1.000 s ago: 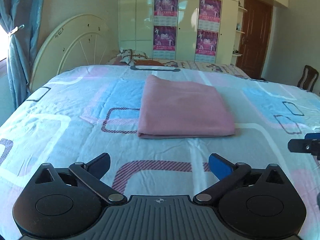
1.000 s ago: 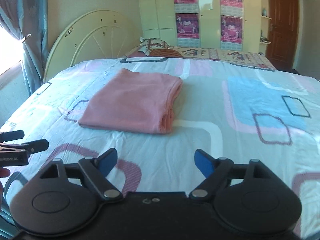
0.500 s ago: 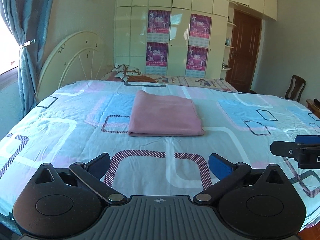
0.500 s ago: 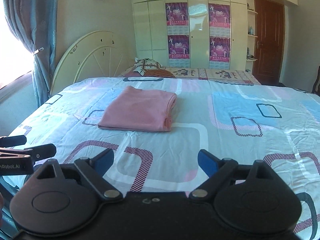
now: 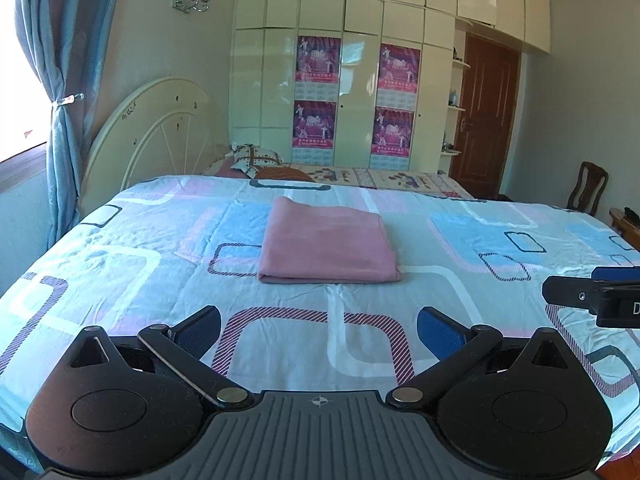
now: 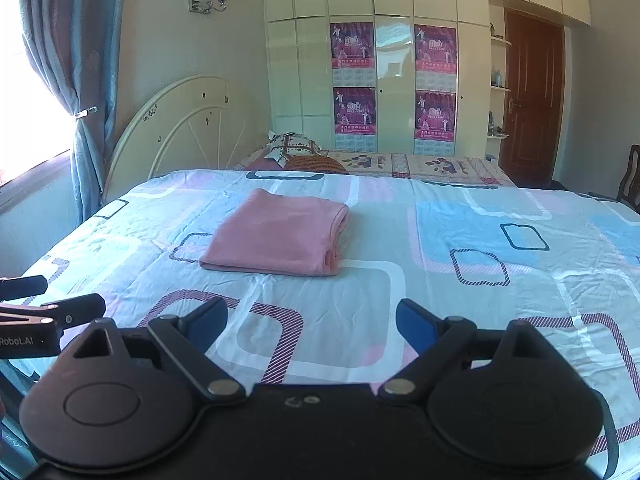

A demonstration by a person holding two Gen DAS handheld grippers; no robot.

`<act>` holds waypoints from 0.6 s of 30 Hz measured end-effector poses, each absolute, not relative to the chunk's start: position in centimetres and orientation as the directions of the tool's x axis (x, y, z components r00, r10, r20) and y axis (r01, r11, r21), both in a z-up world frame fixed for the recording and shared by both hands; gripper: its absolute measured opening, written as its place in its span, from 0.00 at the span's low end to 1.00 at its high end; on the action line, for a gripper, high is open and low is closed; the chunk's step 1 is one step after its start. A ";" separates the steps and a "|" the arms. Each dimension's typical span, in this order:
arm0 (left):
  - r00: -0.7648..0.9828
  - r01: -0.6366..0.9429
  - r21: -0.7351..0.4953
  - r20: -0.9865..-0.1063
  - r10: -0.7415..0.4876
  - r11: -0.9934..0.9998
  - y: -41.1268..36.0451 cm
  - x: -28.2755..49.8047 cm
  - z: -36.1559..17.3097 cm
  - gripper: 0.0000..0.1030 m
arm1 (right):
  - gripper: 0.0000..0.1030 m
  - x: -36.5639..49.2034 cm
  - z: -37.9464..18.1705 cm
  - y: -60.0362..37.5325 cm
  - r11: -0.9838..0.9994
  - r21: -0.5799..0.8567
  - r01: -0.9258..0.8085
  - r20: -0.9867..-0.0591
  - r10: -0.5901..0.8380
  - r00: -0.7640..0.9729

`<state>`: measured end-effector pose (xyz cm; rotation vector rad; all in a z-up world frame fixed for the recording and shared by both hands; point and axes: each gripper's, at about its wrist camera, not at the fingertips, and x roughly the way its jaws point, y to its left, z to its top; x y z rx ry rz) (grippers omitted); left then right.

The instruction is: Fold small clothes

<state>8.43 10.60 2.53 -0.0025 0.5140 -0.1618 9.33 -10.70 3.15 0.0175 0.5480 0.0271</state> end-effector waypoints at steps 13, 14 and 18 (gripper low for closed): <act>0.859 0.149 -0.038 -0.491 -0.148 0.988 10.0 8.3 2.8 1.00 | 0.88 8.5 3.3 -11.2 1.000 0.027 -0.011 -0.519 0.023 0.855; 0.859 0.150 -0.039 -0.490 -0.150 0.988 9.9 8.3 2.8 1.00 | 0.88 8.5 3.3 -11.2 1.000 0.027 -0.010 -0.516 0.022 0.856; 0.860 0.153 -0.033 -0.489 -0.150 0.988 9.6 8.1 2.9 1.00 | 0.88 8.5 3.5 -11.5 1.000 0.030 -0.004 -0.513 0.019 0.858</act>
